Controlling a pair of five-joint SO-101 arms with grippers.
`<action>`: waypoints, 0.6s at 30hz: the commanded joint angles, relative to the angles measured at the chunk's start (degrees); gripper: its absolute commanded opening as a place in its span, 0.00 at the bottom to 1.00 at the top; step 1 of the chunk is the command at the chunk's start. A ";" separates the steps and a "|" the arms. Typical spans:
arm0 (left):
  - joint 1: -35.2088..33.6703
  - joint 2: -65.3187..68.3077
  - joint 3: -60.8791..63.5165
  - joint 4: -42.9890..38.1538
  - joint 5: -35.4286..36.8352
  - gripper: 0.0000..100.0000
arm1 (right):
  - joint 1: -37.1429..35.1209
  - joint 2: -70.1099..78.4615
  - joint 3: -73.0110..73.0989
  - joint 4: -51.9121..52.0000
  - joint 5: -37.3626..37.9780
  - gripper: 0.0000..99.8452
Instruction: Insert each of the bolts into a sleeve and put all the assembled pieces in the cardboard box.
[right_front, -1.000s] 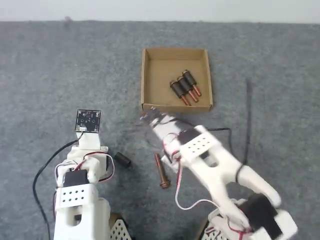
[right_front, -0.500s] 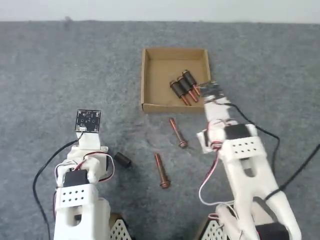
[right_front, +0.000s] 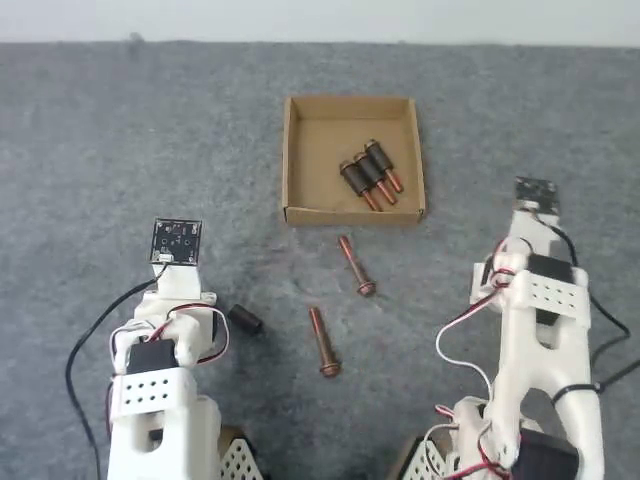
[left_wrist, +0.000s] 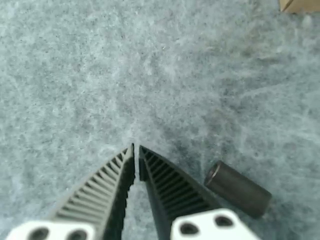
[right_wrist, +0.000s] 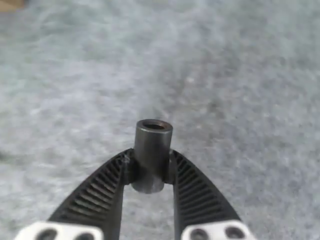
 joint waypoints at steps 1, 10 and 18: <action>0.09 -1.14 -2.59 -1.14 -0.62 0.01 | 3.74 -0.22 -0.18 -1.36 -0.62 0.01; 3.96 -0.62 -18.42 12.40 -0.53 0.01 | 7.25 0.31 2.90 -1.71 1.49 0.01; 20.04 -0.53 -34.15 28.04 -0.62 0.01 | 11.12 0.31 4.84 -3.91 2.73 0.01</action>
